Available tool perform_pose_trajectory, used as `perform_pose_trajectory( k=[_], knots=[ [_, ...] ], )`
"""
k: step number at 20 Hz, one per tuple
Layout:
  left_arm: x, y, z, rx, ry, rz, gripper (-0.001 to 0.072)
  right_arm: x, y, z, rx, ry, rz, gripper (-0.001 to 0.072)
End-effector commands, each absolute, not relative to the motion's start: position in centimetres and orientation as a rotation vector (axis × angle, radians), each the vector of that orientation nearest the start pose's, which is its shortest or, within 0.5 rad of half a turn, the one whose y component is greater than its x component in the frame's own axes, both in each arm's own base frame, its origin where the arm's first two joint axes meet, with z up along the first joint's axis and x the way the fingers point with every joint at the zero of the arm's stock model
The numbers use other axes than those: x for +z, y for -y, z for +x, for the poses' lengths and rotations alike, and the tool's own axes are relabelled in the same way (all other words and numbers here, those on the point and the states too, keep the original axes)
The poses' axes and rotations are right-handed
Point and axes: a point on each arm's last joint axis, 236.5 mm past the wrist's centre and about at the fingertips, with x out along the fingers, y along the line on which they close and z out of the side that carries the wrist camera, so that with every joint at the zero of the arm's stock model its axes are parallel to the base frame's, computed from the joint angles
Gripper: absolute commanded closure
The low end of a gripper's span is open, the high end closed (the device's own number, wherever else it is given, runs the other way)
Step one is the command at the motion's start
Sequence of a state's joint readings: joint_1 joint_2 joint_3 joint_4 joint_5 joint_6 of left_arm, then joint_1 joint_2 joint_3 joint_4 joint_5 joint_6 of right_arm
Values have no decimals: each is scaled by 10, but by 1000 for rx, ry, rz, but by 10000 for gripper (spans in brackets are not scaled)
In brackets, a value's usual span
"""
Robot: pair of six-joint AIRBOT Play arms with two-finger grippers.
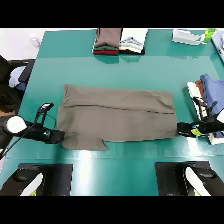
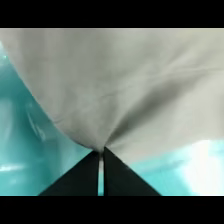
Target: Fold the shirts.
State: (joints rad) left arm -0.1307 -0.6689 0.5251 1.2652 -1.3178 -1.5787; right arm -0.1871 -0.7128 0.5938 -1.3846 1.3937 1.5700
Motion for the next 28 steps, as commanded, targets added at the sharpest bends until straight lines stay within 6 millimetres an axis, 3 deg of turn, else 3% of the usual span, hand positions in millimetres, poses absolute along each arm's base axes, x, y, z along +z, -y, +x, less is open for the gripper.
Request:
perform_pose_trajectory(
  k=[1,4,8,12,16,19,21,22,23,24,25,26,28],
  knots=[
    [4,83,147,-321,-1460,-111,684,-6,10,157,-88,-1538,213,694],
    [39,87,179,-352,-1313,-74,684,14,20,159,-119,-1511,176,694],
    [59,92,255,-362,-1151,-28,683,33,25,210,-107,-1445,184,695],
    [47,95,342,-354,-1115,31,683,32,37,275,-122,-1411,199,694],
    [17,102,407,-356,-1158,43,682,19,32,331,-85,-1413,263,694],
    [-6,105,435,-345,-1169,37,682,4,29,363,-65,-1418,305,693],
    [-12,105,445,-337,-1156,31,679,-7,26,374,-53,-1441,314,692],
    [-11,105,446,-335,-1148,29,544,-10,25,381,-47,-1442,326,691],
    [-8,106,448,-325,-1146,10,334,-12,26,387,-48,-1432,326,684],
    [-5,106,448,-321,-1148,2,280,-12,27,393,-50,-1418,325,541],
    [0,107,448,-326,-1152,2,279,-9,28,399,-51,-1397,323,331],
    [8,109,448,-335,-1154,1,279,-5,30,402,-48,-1385,315,268],
    [21,116,443,-364,-1175,-15,280,3,38,399,-49,-1383,308,258]
  ],
)
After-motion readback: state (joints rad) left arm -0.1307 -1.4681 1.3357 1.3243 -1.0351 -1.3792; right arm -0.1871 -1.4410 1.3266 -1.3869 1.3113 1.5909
